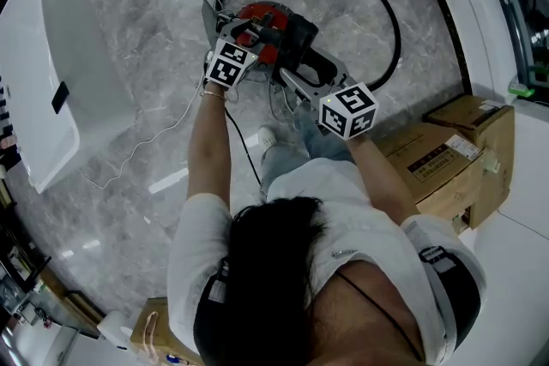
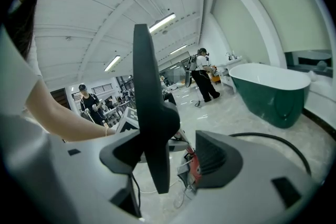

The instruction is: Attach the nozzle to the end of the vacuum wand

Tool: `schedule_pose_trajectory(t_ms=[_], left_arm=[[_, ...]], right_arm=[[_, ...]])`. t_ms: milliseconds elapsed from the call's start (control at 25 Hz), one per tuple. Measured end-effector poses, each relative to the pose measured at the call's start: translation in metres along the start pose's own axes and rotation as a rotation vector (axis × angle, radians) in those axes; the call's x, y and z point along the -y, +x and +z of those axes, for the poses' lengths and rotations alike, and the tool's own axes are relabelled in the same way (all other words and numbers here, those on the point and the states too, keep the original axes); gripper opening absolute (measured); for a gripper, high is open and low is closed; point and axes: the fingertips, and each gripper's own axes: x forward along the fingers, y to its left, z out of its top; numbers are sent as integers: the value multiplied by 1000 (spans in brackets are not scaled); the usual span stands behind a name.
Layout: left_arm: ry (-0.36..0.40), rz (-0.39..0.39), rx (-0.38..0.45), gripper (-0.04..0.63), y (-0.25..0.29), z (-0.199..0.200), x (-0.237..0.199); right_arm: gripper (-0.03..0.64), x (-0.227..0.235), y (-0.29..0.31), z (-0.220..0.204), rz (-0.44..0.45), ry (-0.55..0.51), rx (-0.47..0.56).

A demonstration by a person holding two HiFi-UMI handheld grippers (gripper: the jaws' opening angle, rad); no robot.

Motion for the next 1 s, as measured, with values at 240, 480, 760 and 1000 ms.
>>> schedule_pose_trajectory(t_ms=[240, 480, 760, 1000], left_arm=[[-3, 18, 9, 215, -2, -3, -3], [-13, 16, 7, 215, -3, -7, -1], [-34, 34, 21, 243, -6, -3, 3], [-60, 50, 25, 281, -24, -9, 10]], right_arm=[[298, -6, -4, -3, -21, -37, -4], [306, -7, -8, 1, -48, -19, 17], [322, -4, -10, 3, -69, 4, 28], [325, -4, -17, 3, -71, 20, 45]])
